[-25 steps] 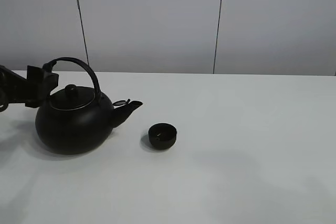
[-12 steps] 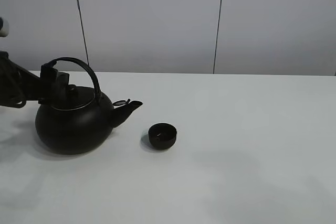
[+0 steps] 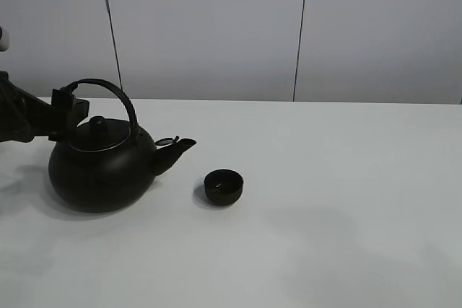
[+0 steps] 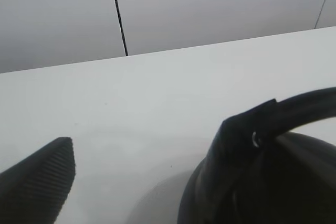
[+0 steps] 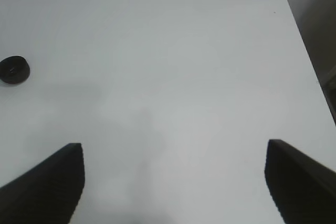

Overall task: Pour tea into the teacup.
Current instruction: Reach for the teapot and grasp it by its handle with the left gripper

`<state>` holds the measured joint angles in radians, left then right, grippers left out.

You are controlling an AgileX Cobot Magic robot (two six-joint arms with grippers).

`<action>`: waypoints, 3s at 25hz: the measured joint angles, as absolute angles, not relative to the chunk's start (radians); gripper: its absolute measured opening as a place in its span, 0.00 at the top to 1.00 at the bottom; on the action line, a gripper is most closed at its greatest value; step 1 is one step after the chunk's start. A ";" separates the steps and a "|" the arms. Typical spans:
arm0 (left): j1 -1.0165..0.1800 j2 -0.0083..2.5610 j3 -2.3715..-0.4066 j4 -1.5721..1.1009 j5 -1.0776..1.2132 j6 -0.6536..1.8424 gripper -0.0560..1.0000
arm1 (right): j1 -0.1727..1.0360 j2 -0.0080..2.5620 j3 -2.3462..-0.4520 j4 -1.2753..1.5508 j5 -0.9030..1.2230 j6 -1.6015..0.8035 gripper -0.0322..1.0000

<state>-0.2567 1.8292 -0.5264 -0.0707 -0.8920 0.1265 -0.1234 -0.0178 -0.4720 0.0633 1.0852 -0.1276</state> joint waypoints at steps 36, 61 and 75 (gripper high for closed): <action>-0.241 1.873 -0.561 0.016 -0.894 0.063 0.29 | -0.123 -0.018 -0.472 0.063 1.085 -0.128 0.35; -0.237 1.877 -0.561 0.154 -0.940 0.077 0.83 | -0.123 -0.018 -0.472 0.063 1.085 -0.128 0.35; -0.271 1.790 -0.666 0.202 -0.789 0.077 0.84 | -0.123 -0.018 -0.472 0.063 1.085 -0.128 0.35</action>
<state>-0.2707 1.7895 -0.6663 0.2022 -0.7889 0.0773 -0.1234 -0.0178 -0.4720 0.0633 1.0852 -0.1276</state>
